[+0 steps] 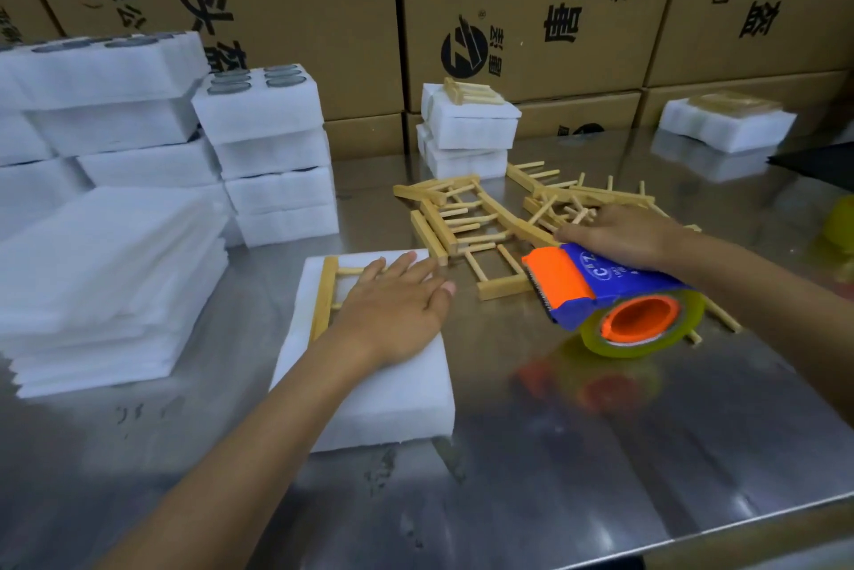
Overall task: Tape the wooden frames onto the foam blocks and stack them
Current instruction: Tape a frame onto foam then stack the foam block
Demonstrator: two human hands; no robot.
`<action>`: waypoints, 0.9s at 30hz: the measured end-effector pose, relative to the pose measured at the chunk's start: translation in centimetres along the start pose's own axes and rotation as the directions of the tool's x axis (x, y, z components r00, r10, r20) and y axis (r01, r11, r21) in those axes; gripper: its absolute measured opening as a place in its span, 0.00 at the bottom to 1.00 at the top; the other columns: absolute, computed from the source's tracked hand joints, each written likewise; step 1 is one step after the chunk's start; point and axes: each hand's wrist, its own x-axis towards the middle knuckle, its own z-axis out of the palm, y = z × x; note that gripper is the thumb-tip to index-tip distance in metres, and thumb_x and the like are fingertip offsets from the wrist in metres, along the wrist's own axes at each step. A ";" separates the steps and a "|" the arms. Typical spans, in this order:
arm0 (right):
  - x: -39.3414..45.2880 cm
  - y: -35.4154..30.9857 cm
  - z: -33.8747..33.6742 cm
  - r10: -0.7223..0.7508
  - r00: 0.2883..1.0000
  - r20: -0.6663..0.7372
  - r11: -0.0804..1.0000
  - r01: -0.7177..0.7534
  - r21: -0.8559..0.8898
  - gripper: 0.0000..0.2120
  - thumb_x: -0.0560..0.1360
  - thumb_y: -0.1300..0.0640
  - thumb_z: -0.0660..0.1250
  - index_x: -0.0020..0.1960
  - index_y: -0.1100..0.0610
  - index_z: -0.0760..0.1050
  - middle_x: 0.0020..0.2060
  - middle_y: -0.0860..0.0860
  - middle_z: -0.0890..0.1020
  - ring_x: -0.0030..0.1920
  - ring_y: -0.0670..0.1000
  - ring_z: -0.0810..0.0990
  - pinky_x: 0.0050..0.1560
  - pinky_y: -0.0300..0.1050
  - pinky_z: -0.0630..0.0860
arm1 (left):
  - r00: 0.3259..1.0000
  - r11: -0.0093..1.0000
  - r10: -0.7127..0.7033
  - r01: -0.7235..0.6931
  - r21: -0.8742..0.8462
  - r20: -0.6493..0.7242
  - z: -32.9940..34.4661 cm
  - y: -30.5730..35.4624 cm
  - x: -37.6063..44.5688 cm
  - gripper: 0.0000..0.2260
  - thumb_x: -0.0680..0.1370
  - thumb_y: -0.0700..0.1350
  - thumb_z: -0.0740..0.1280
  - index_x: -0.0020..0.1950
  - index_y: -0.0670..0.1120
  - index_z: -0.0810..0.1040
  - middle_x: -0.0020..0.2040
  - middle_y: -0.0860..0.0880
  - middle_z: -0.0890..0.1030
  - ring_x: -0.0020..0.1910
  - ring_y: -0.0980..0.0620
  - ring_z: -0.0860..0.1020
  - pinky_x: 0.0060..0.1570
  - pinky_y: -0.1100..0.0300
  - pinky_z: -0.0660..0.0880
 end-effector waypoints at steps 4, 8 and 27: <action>-0.6 3.1 -0.6 0.016 1.000 -0.020 1.000 -0.017 -0.025 0.26 0.78 0.32 0.53 0.48 0.50 0.80 0.41 0.52 0.79 0.42 0.51 0.77 0.36 0.45 0.66 | 1.000 0.999 0.013 -0.014 0.033 0.011 -0.1 0.0 0.1 0.24 0.85 0.57 0.42 0.79 0.56 0.60 0.82 0.56 0.53 0.80 0.56 0.45 0.77 0.51 0.39; -0.2 2.3 0.0 0.004 0.999 -0.053 0.994 -0.010 -0.109 0.26 0.78 0.32 0.54 0.43 0.52 0.78 0.40 0.51 0.80 0.41 0.50 0.77 0.37 0.45 0.66 | 0.994 0.997 0.008 -0.015 0.072 0.109 -1.5 0.2 0.2 0.21 0.85 0.55 0.47 0.78 0.55 0.60 0.82 0.55 0.53 0.81 0.53 0.45 0.77 0.49 0.43; -0.4 1.8 0.3 -0.037 0.997 -0.070 0.987 0.025 -0.162 0.26 0.77 0.32 0.54 0.40 0.52 0.76 0.37 0.51 0.79 0.40 0.50 0.77 0.37 0.46 0.66 | 0.994 0.640 -0.088 0.109 -0.760 0.069 -0.2 6.0 4.7 0.12 0.76 0.50 0.67 0.32 0.53 0.81 0.24 0.59 0.72 0.21 0.62 0.68 0.23 0.69 0.64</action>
